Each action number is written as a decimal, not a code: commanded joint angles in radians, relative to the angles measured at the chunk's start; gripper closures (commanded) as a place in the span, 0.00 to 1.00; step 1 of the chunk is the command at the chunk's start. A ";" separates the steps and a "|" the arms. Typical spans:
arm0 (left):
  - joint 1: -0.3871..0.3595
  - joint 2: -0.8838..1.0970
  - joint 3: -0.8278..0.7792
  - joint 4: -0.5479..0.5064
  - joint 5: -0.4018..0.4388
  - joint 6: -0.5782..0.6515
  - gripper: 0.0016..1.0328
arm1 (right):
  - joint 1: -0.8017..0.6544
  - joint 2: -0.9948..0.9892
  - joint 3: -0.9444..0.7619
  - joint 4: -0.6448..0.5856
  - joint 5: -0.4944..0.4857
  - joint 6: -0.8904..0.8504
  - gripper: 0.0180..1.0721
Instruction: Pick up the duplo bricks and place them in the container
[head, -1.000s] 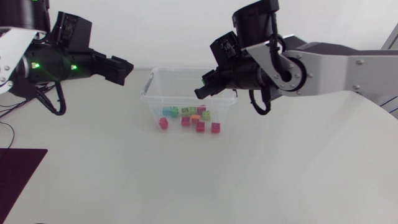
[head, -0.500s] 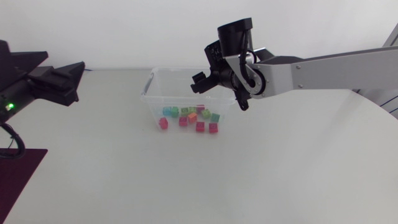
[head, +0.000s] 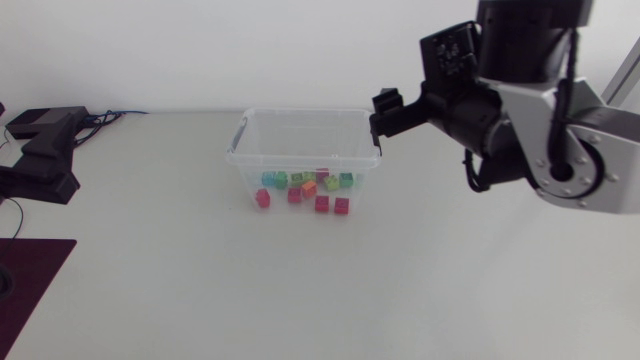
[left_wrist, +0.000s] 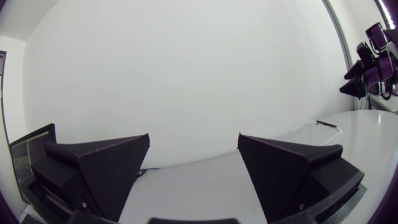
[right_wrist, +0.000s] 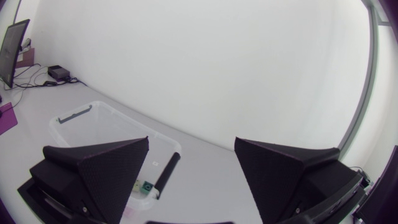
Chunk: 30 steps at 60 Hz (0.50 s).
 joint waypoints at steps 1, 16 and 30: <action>0.016 -0.040 -0.047 0.016 0.003 0.019 0.04 | -0.021 -0.092 -0.082 0.007 0.024 -0.034 0.05; 0.029 -0.147 -0.115 0.026 0.003 0.020 0.04 | -0.135 -0.388 -0.238 -0.052 0.029 -0.083 0.05; 0.040 -0.167 -0.165 0.053 0.003 0.025 0.04 | -0.216 -0.658 -0.364 -0.146 0.029 -0.118 0.05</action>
